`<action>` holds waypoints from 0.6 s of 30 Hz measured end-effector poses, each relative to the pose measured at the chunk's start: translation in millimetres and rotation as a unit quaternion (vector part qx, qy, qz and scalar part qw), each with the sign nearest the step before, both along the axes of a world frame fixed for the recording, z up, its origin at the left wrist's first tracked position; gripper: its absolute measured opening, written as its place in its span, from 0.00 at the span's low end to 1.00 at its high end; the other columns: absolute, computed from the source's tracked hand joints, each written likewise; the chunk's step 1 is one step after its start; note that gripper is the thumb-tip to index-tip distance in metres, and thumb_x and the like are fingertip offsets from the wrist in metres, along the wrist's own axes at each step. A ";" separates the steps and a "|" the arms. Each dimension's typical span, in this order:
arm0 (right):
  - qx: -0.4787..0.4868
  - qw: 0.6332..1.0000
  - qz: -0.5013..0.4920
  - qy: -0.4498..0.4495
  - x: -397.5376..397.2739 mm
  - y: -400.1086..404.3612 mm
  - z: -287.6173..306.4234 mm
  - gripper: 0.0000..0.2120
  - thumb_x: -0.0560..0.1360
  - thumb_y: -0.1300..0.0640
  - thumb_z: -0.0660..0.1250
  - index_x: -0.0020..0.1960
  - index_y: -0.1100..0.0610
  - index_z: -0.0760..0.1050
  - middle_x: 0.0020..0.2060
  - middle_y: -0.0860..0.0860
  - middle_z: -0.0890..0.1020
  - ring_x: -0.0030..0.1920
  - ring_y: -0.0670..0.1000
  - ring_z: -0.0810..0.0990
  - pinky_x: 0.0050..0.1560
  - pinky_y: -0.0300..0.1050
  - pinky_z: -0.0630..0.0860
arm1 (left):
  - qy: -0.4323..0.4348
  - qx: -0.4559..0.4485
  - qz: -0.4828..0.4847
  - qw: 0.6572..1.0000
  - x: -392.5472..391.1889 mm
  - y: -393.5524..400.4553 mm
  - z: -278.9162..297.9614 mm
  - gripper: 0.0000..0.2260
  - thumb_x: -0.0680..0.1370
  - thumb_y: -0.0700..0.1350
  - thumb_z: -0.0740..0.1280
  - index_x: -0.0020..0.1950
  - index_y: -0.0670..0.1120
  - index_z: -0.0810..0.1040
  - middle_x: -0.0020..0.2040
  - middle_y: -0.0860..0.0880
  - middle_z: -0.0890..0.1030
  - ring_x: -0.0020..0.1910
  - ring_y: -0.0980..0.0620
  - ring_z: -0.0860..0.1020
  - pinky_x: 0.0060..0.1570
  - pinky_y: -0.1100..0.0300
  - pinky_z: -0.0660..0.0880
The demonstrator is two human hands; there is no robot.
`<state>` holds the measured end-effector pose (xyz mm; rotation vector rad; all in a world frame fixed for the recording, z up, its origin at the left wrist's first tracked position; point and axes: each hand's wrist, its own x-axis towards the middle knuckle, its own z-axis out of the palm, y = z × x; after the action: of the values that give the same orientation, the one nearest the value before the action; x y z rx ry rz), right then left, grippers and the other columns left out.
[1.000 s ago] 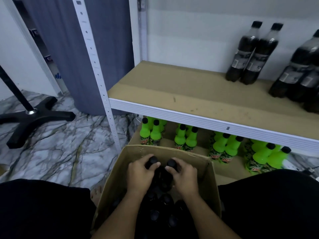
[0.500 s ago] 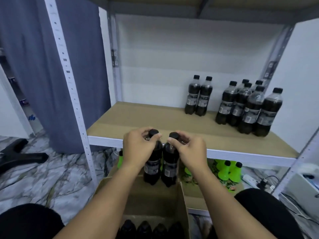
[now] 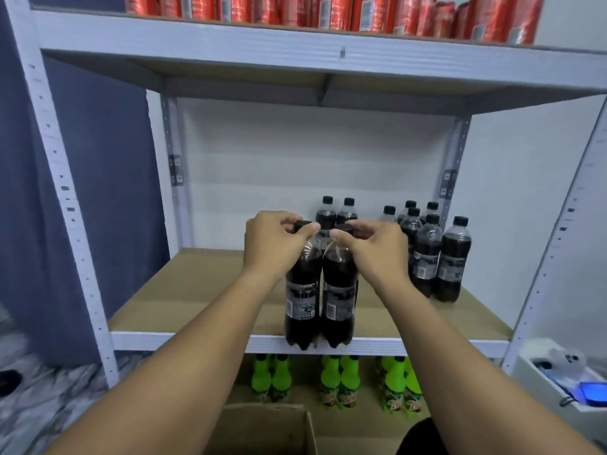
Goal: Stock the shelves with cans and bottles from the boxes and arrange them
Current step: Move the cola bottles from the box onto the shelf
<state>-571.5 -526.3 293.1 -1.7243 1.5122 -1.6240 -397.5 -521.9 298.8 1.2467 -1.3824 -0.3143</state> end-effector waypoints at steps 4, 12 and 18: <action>0.003 1.000 -0.021 0.000 -7.7 -22.7 1.2 0.20 0.66 0.44 0.80 0.53 0.54 0.86 0.43 0.47 0.87 0.44 0.45 0.85 0.52 0.49 0.83 | 0.000 0.011 -0.009 1.000 -10.1 -31.4 -1.2 0.13 0.71 0.53 0.80 0.51 0.49 0.87 0.46 0.53 0.86 0.47 0.59 0.83 0.52 0.63 0.79; 0.023 0.999 -0.041 0.009 -18.6 -62.7 -21.4 0.16 0.66 0.42 0.79 0.49 0.50 0.87 0.38 0.43 0.87 0.41 0.42 0.85 0.50 0.49 0.83 | -0.012 0.028 -0.036 0.999 -21.7 -65.5 -23.4 0.06 0.71 0.50 0.80 0.43 0.55 0.85 0.37 0.61 0.82 0.41 0.68 0.81 0.44 0.71 0.75; 0.002 1.000 0.003 0.003 -24.0 -59.5 -36.5 0.26 0.68 0.42 0.78 0.61 0.54 0.83 0.52 0.46 0.87 0.50 0.40 0.84 0.57 0.44 0.81 | 0.048 -0.004 -0.093 0.995 -22.1 -65.2 -47.5 0.13 0.72 0.49 0.80 0.55 0.54 0.85 0.40 0.74 0.80 0.50 0.70 0.81 0.53 0.74 0.75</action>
<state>-595.5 -585.8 256.6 -1.7307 1.5107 -1.6135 -419.6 -587.1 251.3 1.0849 -1.4177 -0.4914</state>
